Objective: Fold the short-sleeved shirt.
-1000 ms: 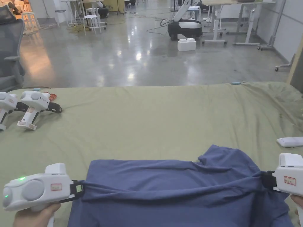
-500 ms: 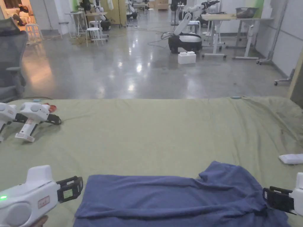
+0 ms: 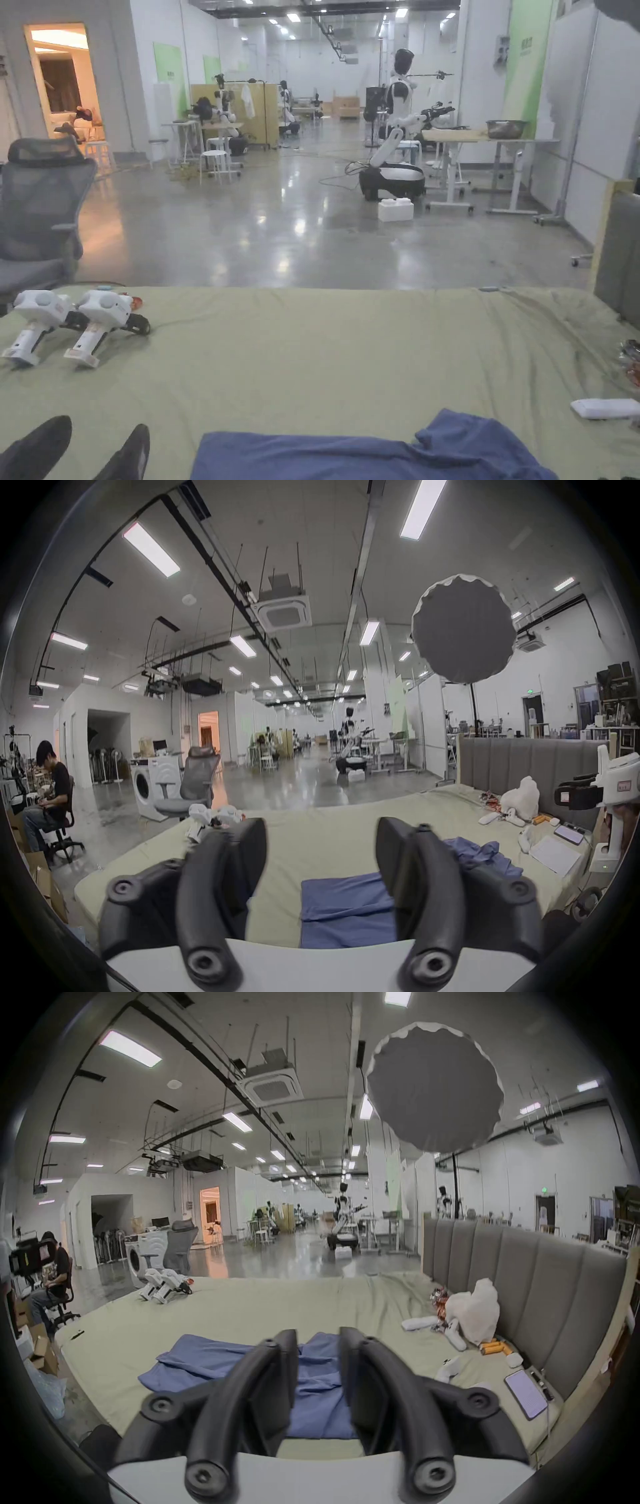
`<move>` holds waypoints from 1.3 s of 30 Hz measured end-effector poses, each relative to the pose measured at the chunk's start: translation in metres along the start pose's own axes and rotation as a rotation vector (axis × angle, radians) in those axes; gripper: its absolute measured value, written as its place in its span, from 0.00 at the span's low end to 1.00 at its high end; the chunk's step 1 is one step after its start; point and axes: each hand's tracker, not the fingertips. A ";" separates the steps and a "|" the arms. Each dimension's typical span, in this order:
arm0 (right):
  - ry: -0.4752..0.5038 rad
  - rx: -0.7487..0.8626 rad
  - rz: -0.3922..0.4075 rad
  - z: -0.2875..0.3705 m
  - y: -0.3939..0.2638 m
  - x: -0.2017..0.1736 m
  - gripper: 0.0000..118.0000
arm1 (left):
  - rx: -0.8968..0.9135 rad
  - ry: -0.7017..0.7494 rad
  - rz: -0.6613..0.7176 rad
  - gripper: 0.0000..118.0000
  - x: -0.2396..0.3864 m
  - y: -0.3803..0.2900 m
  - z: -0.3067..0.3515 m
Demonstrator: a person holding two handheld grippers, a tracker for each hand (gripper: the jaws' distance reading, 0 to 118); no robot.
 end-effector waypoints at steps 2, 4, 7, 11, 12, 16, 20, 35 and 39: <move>-0.007 0.031 -0.013 0.015 0.002 -0.006 0.02 | 0.009 0.019 -0.026 0.26 0.010 0.004 0.014; 0.018 0.054 -0.016 0.027 0.007 -0.011 0.00 | 0.017 0.002 -0.039 0.09 0.013 0.007 0.024; 0.018 0.088 0.006 0.038 0.011 -0.017 0.00 | 0.043 0.006 -0.012 0.00 0.017 0.009 0.037; 0.028 0.103 0.020 0.041 0.014 -0.019 0.00 | 0.042 0.012 0.009 0.00 0.015 0.013 0.043; 0.029 0.097 0.028 0.040 0.016 -0.020 0.00 | 0.041 0.005 0.014 0.00 0.015 0.012 0.043; 0.036 0.085 0.026 0.035 0.015 -0.019 0.00 | 0.022 -0.011 0.023 0.00 0.014 0.009 0.038; 0.041 0.068 0.026 0.029 0.008 -0.018 0.00 | -0.066 -0.039 0.051 0.00 0.011 -0.001 0.015; 0.031 -0.204 -0.075 -0.025 -0.063 0.018 0.00 | -0.759 0.016 0.247 0.67 -0.044 -0.261 -0.216; -0.002 -0.246 -0.095 -0.034 -0.073 0.026 0.00 | -0.832 0.079 0.265 0.41 -0.045 -0.289 -0.237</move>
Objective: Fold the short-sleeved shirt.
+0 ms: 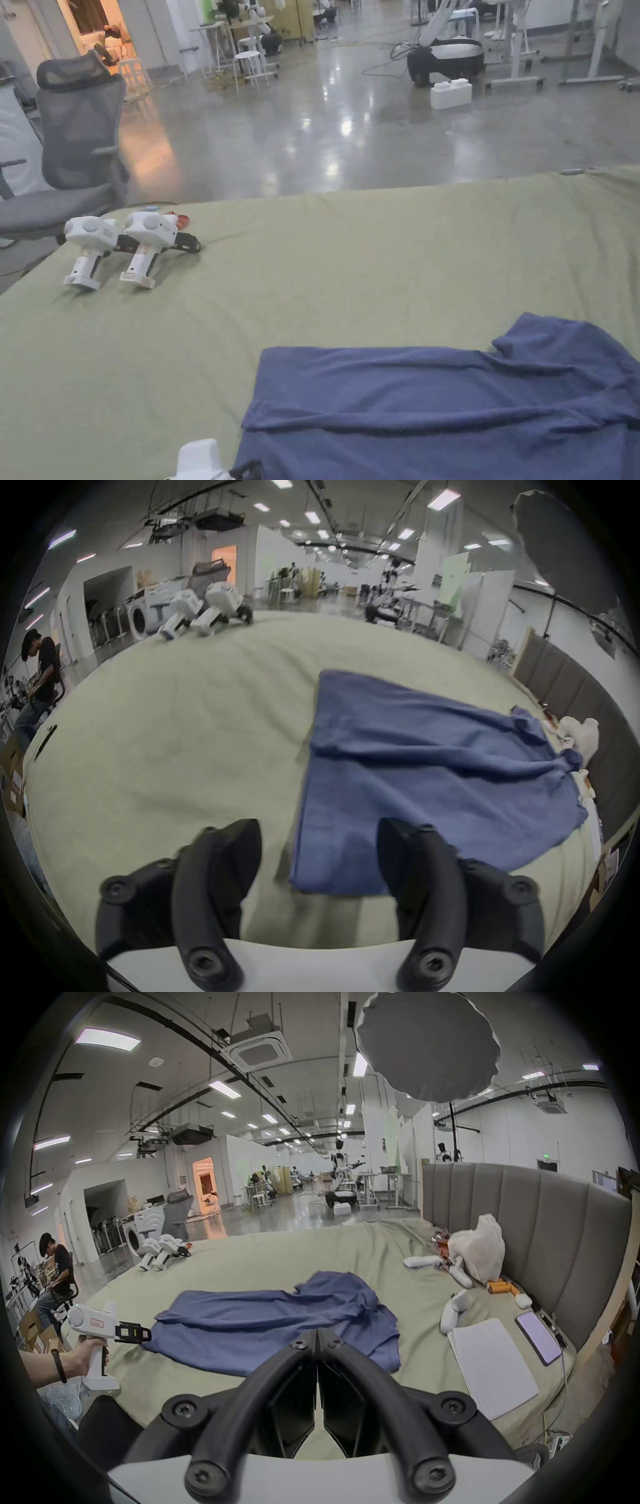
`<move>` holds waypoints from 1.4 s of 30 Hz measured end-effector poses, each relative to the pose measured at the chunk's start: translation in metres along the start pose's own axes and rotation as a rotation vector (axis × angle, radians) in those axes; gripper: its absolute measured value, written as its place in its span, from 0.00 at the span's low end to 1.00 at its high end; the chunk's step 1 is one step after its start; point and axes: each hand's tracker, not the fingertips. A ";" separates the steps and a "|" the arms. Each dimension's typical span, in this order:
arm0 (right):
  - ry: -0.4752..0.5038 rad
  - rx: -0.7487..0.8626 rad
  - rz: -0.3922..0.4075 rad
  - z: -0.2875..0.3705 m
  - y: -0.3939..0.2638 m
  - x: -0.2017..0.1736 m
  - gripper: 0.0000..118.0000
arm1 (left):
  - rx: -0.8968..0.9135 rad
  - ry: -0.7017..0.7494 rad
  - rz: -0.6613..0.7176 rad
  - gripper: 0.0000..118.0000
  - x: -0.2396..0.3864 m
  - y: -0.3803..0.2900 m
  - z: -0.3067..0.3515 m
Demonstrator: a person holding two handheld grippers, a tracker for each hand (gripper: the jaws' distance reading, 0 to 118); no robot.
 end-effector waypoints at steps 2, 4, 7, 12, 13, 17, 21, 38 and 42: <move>-0.006 -0.023 -0.020 -0.006 -0.004 0.006 0.00 | -0.030 -0.019 0.004 0.41 0.003 -0.005 -0.005; -0.009 -0.053 -0.046 -0.013 -0.016 0.016 0.00 | -0.006 0.000 -0.036 0.41 0.006 -0.005 -0.004; -0.013 -0.077 -0.079 -0.020 -0.015 0.018 0.00 | -0.017 0.008 -0.052 0.28 0.014 -0.006 0.001; -0.085 -0.191 -0.087 -0.074 -0.015 0.035 0.10 | -0.060 0.056 -0.191 0.04 0.043 -0.006 -0.008; -0.102 -0.212 -0.098 -0.091 -0.018 0.041 0.30 | -0.068 0.057 -0.199 0.04 0.043 -0.005 -0.010; -0.099 -0.250 -0.187 -0.168 -0.045 0.080 0.68 | -0.092 0.038 -0.194 0.04 0.037 0.000 -0.011; -0.200 -0.441 -0.164 -0.227 -0.067 0.098 0.53 | -0.112 0.008 -0.161 0.04 0.035 0.000 -0.010; -0.300 -0.351 0.019 -0.155 -0.025 0.063 0.00 | 0.020 -0.097 -0.019 0.00 -0.002 0.025 0.088; -0.292 -0.343 -0.032 -0.107 -0.034 0.068 0.00 | 0.003 -0.089 -0.067 0.00 -0.016 -0.003 0.117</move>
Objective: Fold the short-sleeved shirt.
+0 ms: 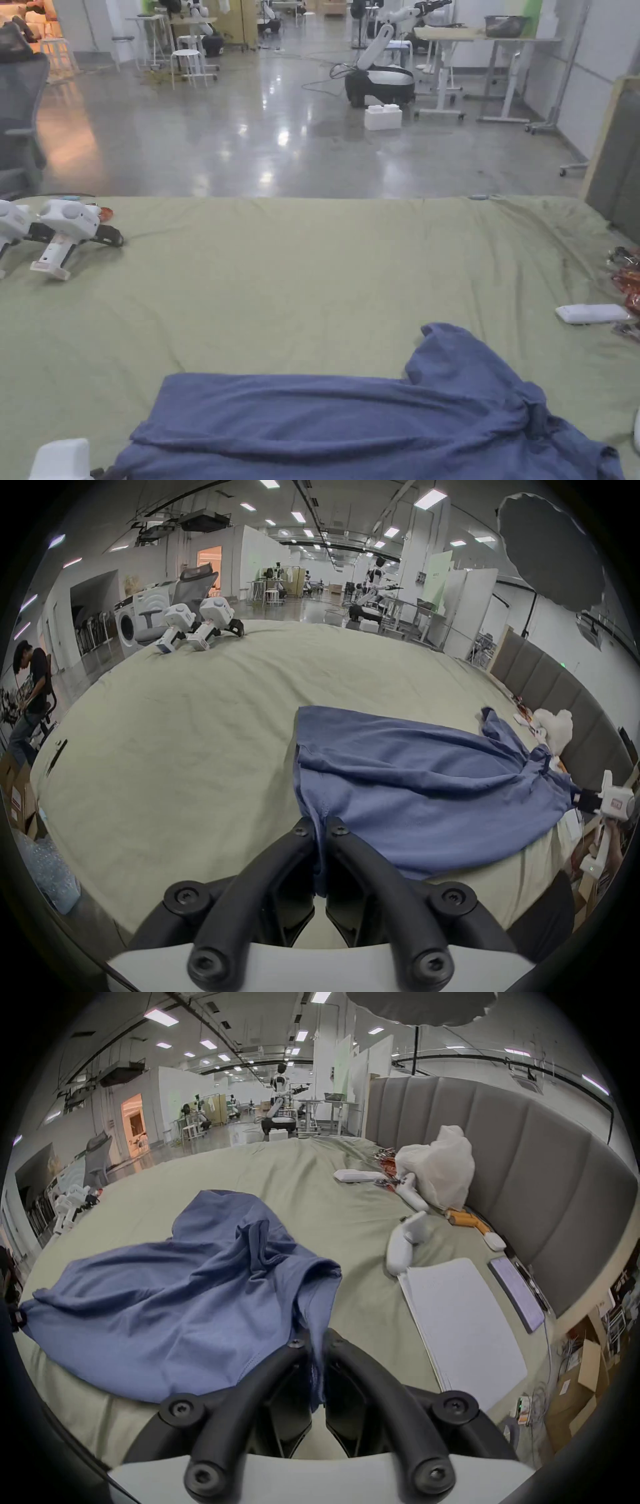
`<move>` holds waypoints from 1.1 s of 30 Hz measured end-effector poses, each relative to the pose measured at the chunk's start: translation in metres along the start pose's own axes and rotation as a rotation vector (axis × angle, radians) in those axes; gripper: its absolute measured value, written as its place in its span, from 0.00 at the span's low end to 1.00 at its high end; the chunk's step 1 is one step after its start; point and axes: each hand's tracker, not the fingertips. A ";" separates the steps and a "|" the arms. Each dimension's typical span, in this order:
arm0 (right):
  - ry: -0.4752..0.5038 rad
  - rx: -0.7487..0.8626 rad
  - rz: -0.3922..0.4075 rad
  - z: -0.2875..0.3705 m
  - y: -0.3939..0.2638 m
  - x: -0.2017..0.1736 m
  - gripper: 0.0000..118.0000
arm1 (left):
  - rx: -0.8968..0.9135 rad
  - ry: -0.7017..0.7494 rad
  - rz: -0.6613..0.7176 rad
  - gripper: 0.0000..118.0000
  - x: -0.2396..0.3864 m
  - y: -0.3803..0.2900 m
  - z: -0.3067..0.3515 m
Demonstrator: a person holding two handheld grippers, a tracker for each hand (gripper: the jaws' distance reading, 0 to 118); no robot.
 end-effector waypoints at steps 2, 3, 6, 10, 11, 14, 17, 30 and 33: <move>0.008 -0.009 -0.019 0.018 -0.017 0.008 0.00 | -0.020 -0.007 0.002 0.00 -0.005 -0.020 0.013; 0.012 -0.015 -0.024 0.026 -0.026 0.011 0.00 | -0.030 -0.010 0.005 0.00 -0.008 -0.032 0.018; 0.016 -0.041 -0.035 0.041 -0.048 0.016 0.00 | -0.058 -0.009 0.004 0.00 -0.011 -0.057 0.029; 0.010 -0.063 -0.019 0.048 -0.064 0.013 0.00 | -0.071 -0.020 0.039 0.00 -0.018 -0.074 0.032; 0.010 -0.066 -0.018 0.047 -0.067 0.012 0.01 | -0.083 -0.021 0.050 0.00 -0.019 -0.074 0.029; 0.007 -0.085 0.008 0.037 -0.071 0.011 0.14 | -0.078 -0.014 0.069 0.34 -0.022 -0.078 0.024; 0.001 -0.079 0.013 0.040 -0.071 0.013 0.56 | -0.027 -0.043 0.025 0.62 -0.021 -0.077 0.036; 0.366 0.479 -0.023 0.182 0.004 -0.015 0.57 | 0.712 0.047 -0.161 0.68 0.068 -0.008 0.230; 0.328 0.583 0.041 0.213 0.009 -0.030 0.57 | 0.811 0.060 -0.239 0.65 0.095 -0.008 0.261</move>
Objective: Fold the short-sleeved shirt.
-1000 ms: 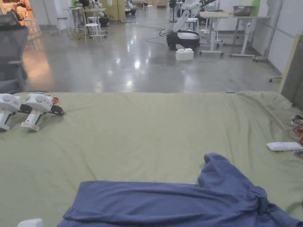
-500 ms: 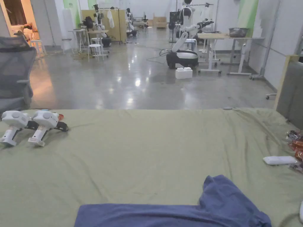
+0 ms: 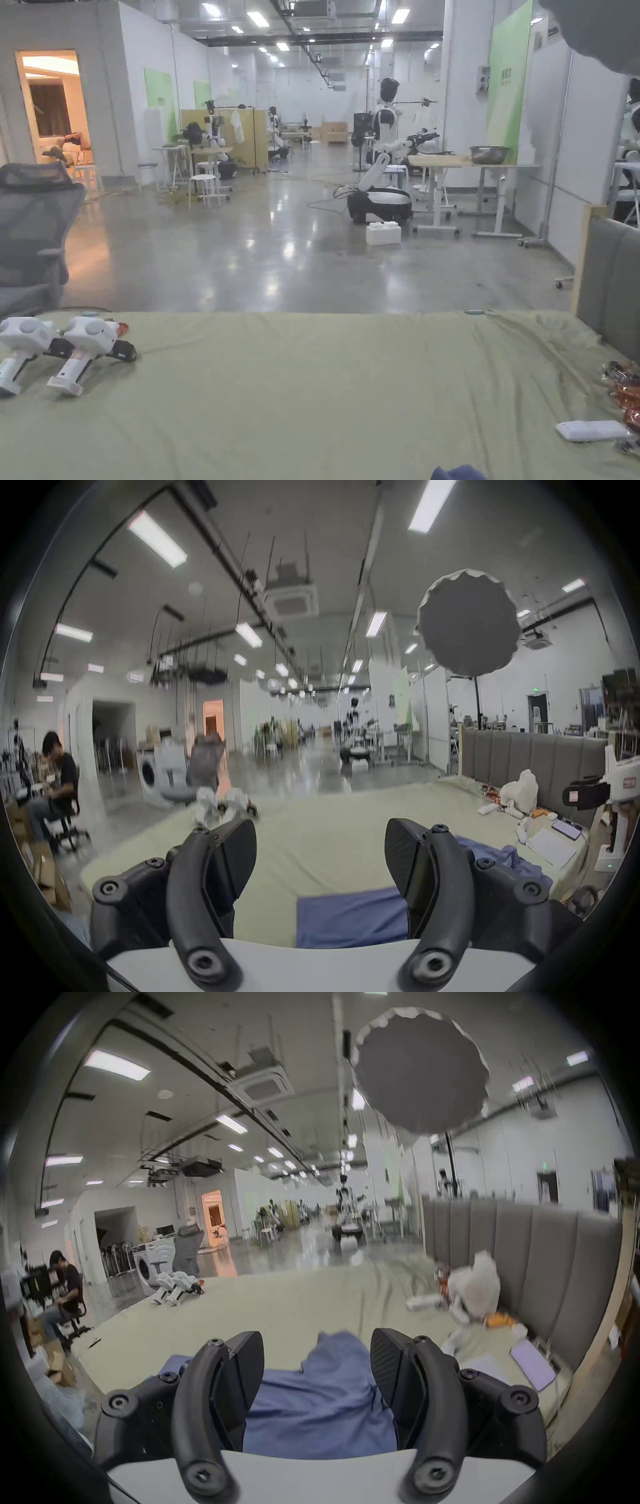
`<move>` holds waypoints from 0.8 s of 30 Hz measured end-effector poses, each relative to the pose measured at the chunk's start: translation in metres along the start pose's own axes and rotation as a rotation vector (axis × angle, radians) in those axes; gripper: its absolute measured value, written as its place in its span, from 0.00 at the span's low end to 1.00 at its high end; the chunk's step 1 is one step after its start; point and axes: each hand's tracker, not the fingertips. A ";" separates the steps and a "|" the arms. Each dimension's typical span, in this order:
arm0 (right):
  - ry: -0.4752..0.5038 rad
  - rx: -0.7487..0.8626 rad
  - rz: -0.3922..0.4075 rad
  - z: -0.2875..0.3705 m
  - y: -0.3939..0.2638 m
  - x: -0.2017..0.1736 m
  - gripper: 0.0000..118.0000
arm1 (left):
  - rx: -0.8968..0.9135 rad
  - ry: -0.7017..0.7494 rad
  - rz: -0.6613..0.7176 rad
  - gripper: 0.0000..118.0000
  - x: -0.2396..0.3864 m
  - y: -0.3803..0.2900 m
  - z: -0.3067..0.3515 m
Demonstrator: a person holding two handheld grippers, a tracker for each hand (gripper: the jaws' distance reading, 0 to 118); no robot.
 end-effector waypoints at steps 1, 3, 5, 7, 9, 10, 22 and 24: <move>0.001 0.021 0.018 0.006 0.005 -0.006 0.56 | 0.025 0.013 -0.015 0.62 0.006 0.007 0.007; 0.020 0.050 0.047 0.015 0.011 -0.016 0.53 | 0.061 0.018 -0.058 0.46 0.016 0.014 0.015; 0.040 0.049 0.069 0.020 0.016 -0.024 0.36 | 0.064 -0.002 -0.062 0.32 0.021 0.019 0.021; 0.030 0.061 0.110 0.025 0.016 -0.034 0.10 | 0.069 -0.045 -0.024 0.20 0.023 0.022 0.025; 0.035 0.067 0.125 0.027 0.016 -0.039 0.05 | 0.055 -0.080 0.028 0.00 0.025 0.022 0.029; 0.041 0.067 0.125 0.027 0.015 -0.041 0.02 | 0.057 -0.093 0.044 0.00 0.025 0.019 0.030; 0.025 0.059 0.099 0.018 0.010 -0.046 0.00 | -0.021 -0.105 0.062 0.00 0.022 0.014 0.027; 0.030 0.049 0.089 0.014 0.009 -0.044 0.00 | -0.069 -0.122 0.094 0.00 0.017 0.010 0.015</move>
